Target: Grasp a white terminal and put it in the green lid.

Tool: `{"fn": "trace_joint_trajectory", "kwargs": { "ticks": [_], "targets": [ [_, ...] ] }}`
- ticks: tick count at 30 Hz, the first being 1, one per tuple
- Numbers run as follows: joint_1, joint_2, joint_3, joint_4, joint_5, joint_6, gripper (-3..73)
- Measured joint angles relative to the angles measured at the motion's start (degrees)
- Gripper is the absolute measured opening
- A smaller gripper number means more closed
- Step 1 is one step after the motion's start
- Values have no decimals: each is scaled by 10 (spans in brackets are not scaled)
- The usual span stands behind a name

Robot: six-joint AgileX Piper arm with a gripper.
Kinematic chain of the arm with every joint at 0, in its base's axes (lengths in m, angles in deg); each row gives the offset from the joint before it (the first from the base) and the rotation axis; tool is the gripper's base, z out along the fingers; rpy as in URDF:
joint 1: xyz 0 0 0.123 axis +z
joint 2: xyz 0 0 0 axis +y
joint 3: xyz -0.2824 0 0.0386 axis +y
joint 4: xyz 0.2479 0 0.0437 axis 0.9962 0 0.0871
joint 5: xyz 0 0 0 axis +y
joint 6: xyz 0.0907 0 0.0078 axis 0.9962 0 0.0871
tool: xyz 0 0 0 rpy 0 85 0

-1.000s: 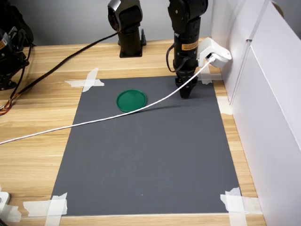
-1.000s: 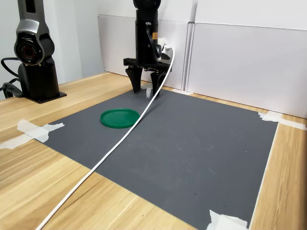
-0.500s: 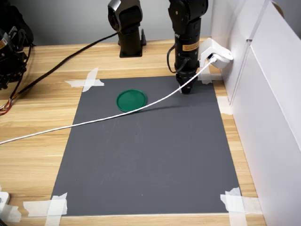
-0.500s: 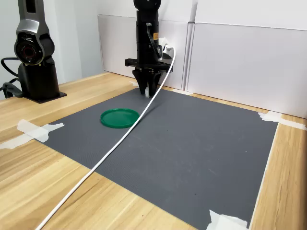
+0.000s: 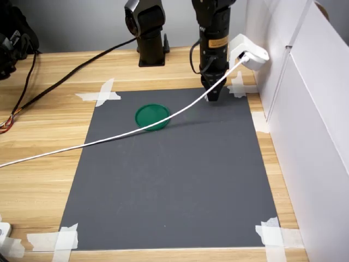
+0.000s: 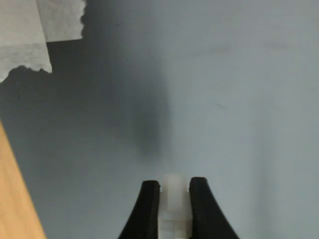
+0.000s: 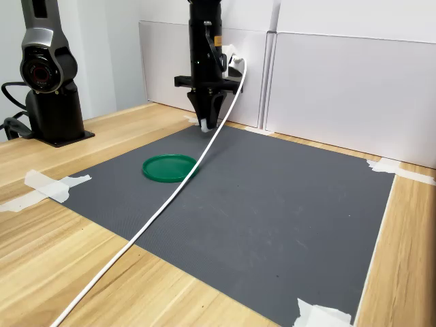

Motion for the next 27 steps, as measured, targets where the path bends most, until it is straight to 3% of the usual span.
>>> {"fn": "trace_joint_trajectory", "kwargs": {
  "ticks": [5,18,27],
  "targets": [
    [-30,-50,1,12,28,2,97],
    [-251,-74,-58,31,70,-37,98],
    [-356,-77,-90,56,121,-38,98]
  ]
}}
